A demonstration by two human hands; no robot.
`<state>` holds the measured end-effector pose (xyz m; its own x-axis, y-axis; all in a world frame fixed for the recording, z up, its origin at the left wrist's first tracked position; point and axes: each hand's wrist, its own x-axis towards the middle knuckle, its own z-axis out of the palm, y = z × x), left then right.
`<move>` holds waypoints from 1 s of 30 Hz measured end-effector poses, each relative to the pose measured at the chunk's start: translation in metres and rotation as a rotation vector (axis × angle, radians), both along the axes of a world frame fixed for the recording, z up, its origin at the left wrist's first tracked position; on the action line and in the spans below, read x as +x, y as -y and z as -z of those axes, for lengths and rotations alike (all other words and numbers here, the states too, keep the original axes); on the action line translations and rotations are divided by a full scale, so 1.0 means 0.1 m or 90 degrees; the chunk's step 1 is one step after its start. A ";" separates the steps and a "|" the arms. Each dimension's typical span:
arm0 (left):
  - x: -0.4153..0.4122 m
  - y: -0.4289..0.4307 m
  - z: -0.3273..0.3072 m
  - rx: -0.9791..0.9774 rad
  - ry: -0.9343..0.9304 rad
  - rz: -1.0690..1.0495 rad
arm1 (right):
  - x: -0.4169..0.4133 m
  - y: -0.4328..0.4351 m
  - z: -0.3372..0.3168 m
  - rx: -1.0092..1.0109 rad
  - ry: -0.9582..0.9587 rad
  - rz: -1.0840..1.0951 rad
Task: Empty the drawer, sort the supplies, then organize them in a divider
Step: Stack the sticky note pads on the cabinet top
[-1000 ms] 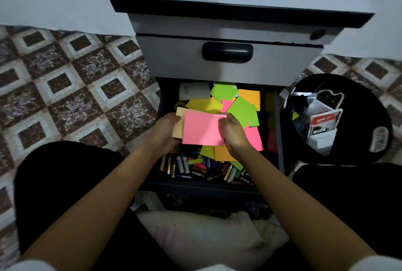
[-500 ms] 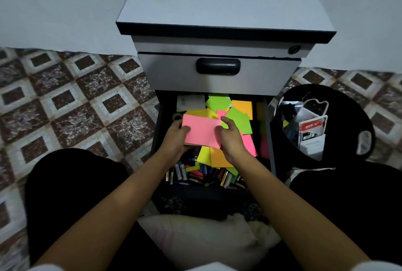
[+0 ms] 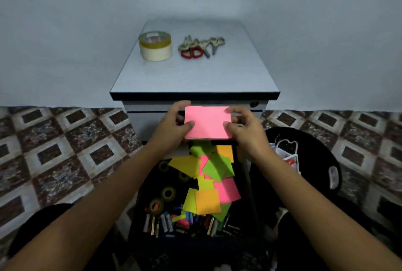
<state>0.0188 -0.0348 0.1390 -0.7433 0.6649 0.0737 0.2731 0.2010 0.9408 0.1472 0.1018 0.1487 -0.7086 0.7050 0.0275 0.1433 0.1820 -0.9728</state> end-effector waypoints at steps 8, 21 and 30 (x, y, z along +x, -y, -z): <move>-0.22 -0.63 -0.80 -0.065 -0.122 0.055 | -0.24 -0.63 -0.68 0.130 0.045 0.063; -0.64 -1.69 -0.83 -0.176 -0.197 0.017 | -0.79 -1.52 -0.84 0.253 0.201 0.090; -0.85 -1.96 -0.74 -0.240 -0.315 0.041 | -0.92 -1.77 -0.69 0.318 0.250 0.102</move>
<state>-0.0665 0.1614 0.2133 -0.6387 0.7547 0.1500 0.6809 0.4635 0.5671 0.0554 0.2785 0.2173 -0.6201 0.7720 0.1394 0.5330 0.5450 -0.6472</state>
